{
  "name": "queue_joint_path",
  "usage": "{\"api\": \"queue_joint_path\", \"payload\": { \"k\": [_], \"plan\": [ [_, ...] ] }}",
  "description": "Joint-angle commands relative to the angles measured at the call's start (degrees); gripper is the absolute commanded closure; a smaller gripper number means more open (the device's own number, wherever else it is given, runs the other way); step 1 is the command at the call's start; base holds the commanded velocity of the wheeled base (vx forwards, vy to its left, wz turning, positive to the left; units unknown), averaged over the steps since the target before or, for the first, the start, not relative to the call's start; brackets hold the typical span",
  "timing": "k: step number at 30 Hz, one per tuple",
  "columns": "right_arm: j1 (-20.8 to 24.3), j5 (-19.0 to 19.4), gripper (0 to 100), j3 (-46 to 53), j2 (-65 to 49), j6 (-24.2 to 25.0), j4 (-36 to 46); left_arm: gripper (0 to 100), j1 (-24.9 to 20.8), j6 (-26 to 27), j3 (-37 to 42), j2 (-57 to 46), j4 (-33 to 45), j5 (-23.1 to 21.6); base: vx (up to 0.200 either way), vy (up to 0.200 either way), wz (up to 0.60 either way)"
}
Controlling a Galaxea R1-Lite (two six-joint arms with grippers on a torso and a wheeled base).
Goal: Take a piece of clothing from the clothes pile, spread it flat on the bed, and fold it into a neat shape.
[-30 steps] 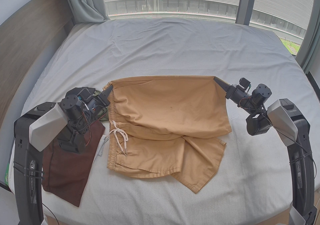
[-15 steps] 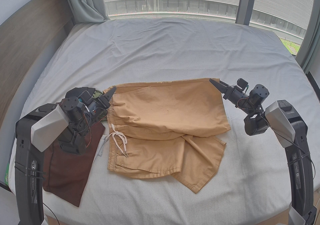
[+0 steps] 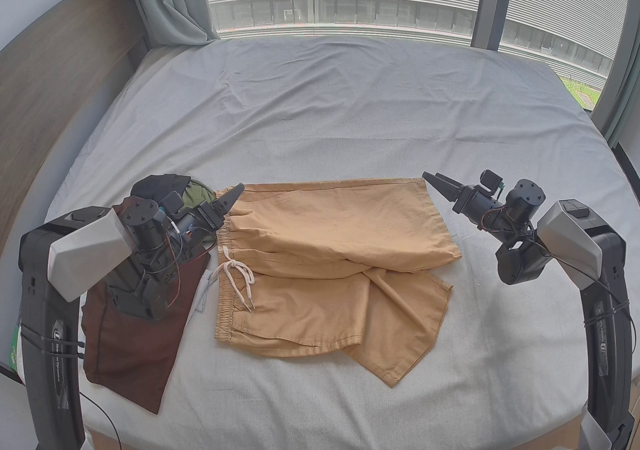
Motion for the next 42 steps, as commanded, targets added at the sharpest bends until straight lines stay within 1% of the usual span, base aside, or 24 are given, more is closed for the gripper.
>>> {"api": "queue_joint_path", "payload": {
  "k": [1,3,5,6,7,9,10,11,14,17,20,22,26,29,31,32,34,35,36,37,42],
  "plan": [
    [0.6,0.0,0,9.5,-6.2,-0.1,-3.4,0,0.0,0.1,8.1,-7.0,-1.2,-0.8,0.0,0.0,0.0],
    [0.7,0.0,0,13.0,-8.2,-0.5,-3.5,0,0.0,0.2,10.8,-9.0,-1.4,-1.7,0.0,0.0,0.0],
    [0.7,-0.1,0,18.8,-11.6,-1.8,-3.5,0,0.4,0.5,14.8,-12.0,-1.3,-3.2,0.0,0.0,0.0],
    [0.7,-0.1,0,19.1,-11.8,-1.9,-3.5,0,0.5,0.5,15.2,-12.1,-1.3,-3.3,0.0,0.0,0.0],
    [0.7,-0.1,0,24.1,-14.5,-3.5,-3.5,0,0.7,1.3,18.1,-14.1,-1.2,-4.5,0.0,0.0,0.0],
    [0.7,0.0,0,30.0,-18.5,-4.8,-3.5,0,2.1,1.7,20.8,-16.5,-1.1,-5.2,0.0,0.0,0.0],
    [0.7,0.0,0,30.0,-18.5,-4.8,-3.5,0,2.1,1.7,20.8,-16.5,-1.1,-5.2,0.0,0.0,0.0],
    [0.7,0.0,0,33.1,-21.0,-4.9,-3.5,0,2.9,1.9,22.9,-18.3,-1.0,-5.4,0.0,0.0,0.0],
    [0.8,0.0,0,37.4,-25.0,-5.2,-3.5,0,3.9,1.9,26.8,-20.5,-1.2,-7.1,0.0,0.0,0.0],
    [1.0,0.0,0,40.4,-28.4,-5.6,-3.5,0,4.6,2.9,31.5,-22.6,-1.3,-10.1,0.0,0.0,0.0],
    [1.4,-0.1,0,44.2,-31.7,-5.6,-3.5,0,5.3,6.3,34.8,-23.4,-1.4,-13.1,0.0,0.0,0.0],
    [1.8,-0.1,0,46.6,-33.2,-5.6,-3.5,0,6.8,8.0,36.1,-25.2,-1.4,-16.7,0.0,0.0,0.0],
    [1.9,-0.1,0,52.0,-35.5,-5.8,-3.5,0,9.9,8.3,38.2,-27.9,-1.4,-24.0,0.0,0.0,0.0],
    [1.8,-0.1,0,54.9,-35.5,-7.1,-3.4,0,10.2,8.9,41.3,-28.7,-1.4,-26.7,0.0,0.0,0.0],
    [1.9,-0.1,0,55.7,-35.0,-8.6,-3.4,0,10.1,11.4,43.0,-28.7,-1.3,-27.8,0.0,0.0,0.0],
    [1.9,-0.1,0,56.5,-33.9,-10.6,-3.4,0,10.2,15.2,43.6,-28.0,-1.3,-27.9,0.0,0.0,0.0],
    [1.9,-0.1,0,56.8,-32.8,-11.6,-3.4,0,10.4,17.7,43.8,-27.2,-1.1,-28.0,0.0,0.0,0.0],
    [1.9,-0.1,0,56.8,-32.8,-11.6,-3.4,0,10.4,17.7,43.8,-27.2,-1.1,-28.0,0.0,0.0,0.0],
    [1.8,-0.1,0,58.7,-31.3,-12.9,-3.4,0,11.3,21.8,44.0,-24.7,-1.3,-27.9,0.0,0.0,0.0],
    [1.8,-0.1,0,59.0,-31.1,-13.0,-3.4,0,11.3,23.2,44.0,-24.1,-1.3,-27.9,0.0,0.0,0.0],
    [1.6,-0.1,0,59.5,-30.5,-13.0,-3.4,0,10.9,25.1,44.6,-23.9,-1.3,-27.9,0.0,0.0,0.0]
  ]
}}
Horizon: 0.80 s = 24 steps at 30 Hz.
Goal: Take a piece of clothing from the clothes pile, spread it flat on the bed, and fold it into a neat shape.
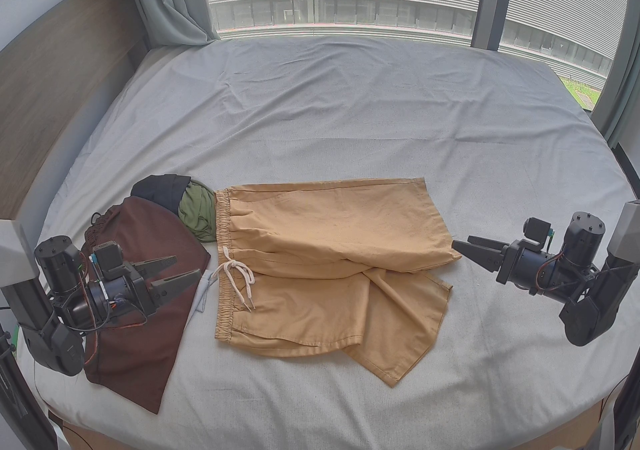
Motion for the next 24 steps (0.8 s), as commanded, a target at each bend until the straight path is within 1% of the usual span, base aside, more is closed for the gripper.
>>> {"api": "queue_joint_path", "payload": {
  "k": [1,5,6,13,16,24],
  "plan": [
    [-0.3,0.1,0,1.7,2.0,-0.2,0.0,0,0.0,1.1,0.9,1.7,0.0,0.0,0.0,0.0,0.0],
    [-0.5,0.1,0,3.3,2.1,-0.3,0.0,0,-1.1,1.4,2.2,1.5,0.0,-0.1,0.0,0.0,0.0],
    [-0.5,0.1,0,3.7,3.2,-0.3,0.0,0,-2.0,1.2,3.4,1.5,0.0,0.5,0.0,0.0,0.0],
    [-2.0,0.1,0,3.3,6.4,-0.3,0.0,0,-2.2,1.5,3.3,4.0,0.0,0.9,0.0,0.0,0.0],
    [-2.8,0.0,0,3.0,9.4,-0.3,0.0,0,-2.3,1.2,3.5,4.3,0.0,0.3,0.0,0.0,0.0],
    [-2.9,-0.1,0,1.3,15.8,-0.3,-0.1,0,-2.8,2.6,3.6,5.8,-0.1,0.4,0.0,0.0,0.0]
  ]
}}
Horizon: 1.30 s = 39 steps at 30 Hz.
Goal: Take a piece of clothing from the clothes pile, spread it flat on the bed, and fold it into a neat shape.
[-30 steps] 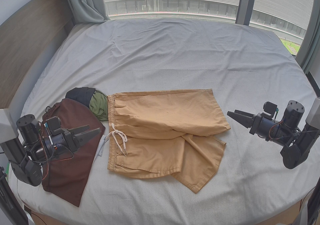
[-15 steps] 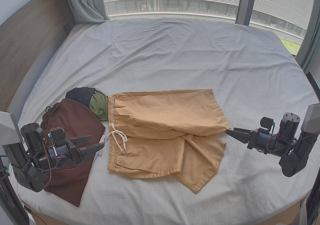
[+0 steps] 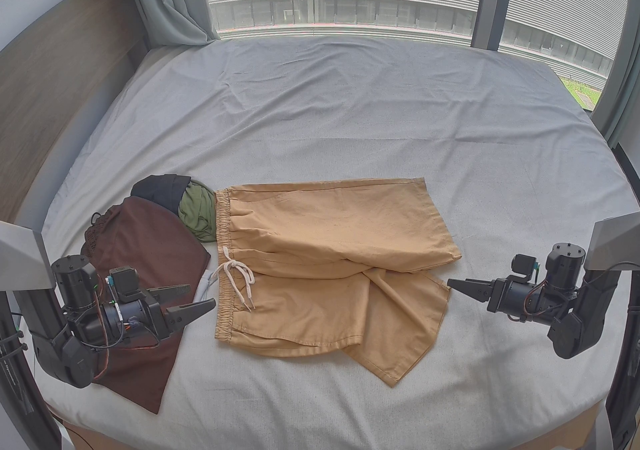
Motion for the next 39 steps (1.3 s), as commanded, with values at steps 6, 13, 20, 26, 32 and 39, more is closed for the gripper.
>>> {"api": "queue_joint_path", "payload": {
  "k": [6,13,20,26,32,39],
  "plan": [
    [-0.7,-3.3,0,-4.7,9.3,0.1,-0.1,0,-0.4,0.0,-0.2,1.0,0.0,-0.2,0.0,0.0,0.0],
    [0.0,-5.9,0,-7.8,12.6,0.3,-0.1,0,-0.7,0.1,-0.2,1.0,0.0,-0.2,0.0,0.0,0.0],
    [1.5,-6.0,0,-9.9,13.9,0.5,-0.1,0,-0.8,0.2,-0.2,0.8,0.0,-0.2,0.0,0.0,0.0],
    [3.2,-7.8,0,-10.4,14.4,0.6,-0.2,0,-0.8,0.3,-0.2,0.8,0.0,-0.2,0.0,0.0,0.0],
    [3.1,-8.0,100,-12.1,15.6,0.6,-0.3,0,-0.8,0.3,-0.2,0.8,0.0,-0.2,0.0,0.0,0.0],
    [1.5,-8.7,100,-13.8,15.2,0.3,-0.2,0,-1.1,0.3,-0.1,0.8,0.0,-0.2,0.0,0.0,0.0]
  ]
}}
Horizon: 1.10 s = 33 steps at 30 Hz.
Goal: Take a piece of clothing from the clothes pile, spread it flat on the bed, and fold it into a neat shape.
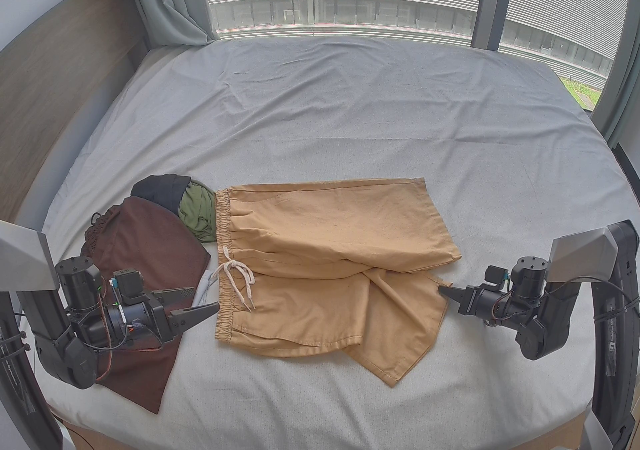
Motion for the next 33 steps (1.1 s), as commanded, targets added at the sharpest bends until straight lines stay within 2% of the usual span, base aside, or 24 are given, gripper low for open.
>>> {"api": "queue_joint_path", "payload": {
  "k": [1,3,7,16,27,28,33],
  "plan": [
    [-0.9,-0.4,100,-0.9,0.0,-0.1,-0.2,0,-0.2,0.0,0.0,0.0,0.0,0.0,0.0,0.0,0.0],
    [-1.3,-3.3,100,-3.0,0.3,0.0,-0.2,0,-0.3,0.0,0.0,0.1,0.0,0.0,0.0,0.0,0.0],
    [-1.5,-5.5,100,-5.6,0.5,0.2,-0.1,0,-0.3,0.0,0.0,0.1,0.0,0.0,0.0,0.0,0.0],
    [-0.8,-7.1,100,-8.7,2.4,0.3,-0.2,0,-0.3,0.0,-0.1,0.1,0.0,0.0,0.0,0.0,0.0],
    [-0.9,-6.7,100,-8.6,2.7,-0.2,-0.2,0,-0.6,0.0,-0.4,0.2,0.0,0.0,0.0,0.0,0.0],
    [-0.9,-6.7,0,-8.8,2.6,-0.1,-0.2,0,-0.6,0.0,-0.4,0.3,0.0,0.0,0.0,0.0,0.0],
    [-1.2,-6.6,0,-6.8,0.4,-1.0,-0.2,0,-0.6,-0.5,-1.0,0.5,0.0,0.2,0.0,0.0,0.0]
  ]
}}
